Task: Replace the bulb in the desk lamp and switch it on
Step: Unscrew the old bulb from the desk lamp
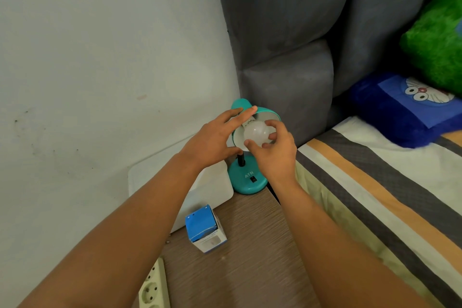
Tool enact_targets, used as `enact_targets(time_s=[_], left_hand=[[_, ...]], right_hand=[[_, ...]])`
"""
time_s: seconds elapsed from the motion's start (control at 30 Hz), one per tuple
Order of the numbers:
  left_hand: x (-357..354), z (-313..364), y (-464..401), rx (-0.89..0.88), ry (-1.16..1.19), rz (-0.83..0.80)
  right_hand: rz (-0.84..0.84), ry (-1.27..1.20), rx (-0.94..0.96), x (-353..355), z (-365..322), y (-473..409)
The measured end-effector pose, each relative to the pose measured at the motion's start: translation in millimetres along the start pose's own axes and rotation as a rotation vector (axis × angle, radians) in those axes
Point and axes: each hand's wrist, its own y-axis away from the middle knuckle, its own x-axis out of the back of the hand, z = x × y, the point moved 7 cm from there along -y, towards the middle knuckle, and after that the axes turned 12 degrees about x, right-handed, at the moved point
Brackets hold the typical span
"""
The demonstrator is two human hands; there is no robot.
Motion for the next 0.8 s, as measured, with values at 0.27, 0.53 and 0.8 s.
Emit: enact_targets(time_s=[0.27,0.53,0.8], left_hand=[[-1,1,-1,0.015,-0.004,-0.001],[-4,2,-4,0.017,0.007,-0.015],[-5,4,-3,0.028,-0.003,-0.019]], right_hand=[[0.001,-0.168,-0.305,-6,17,3],[-0.039,-0.102,-0.133,-2,0,0],[-0.007,-0.058,-0.137,3,-3,-4]])
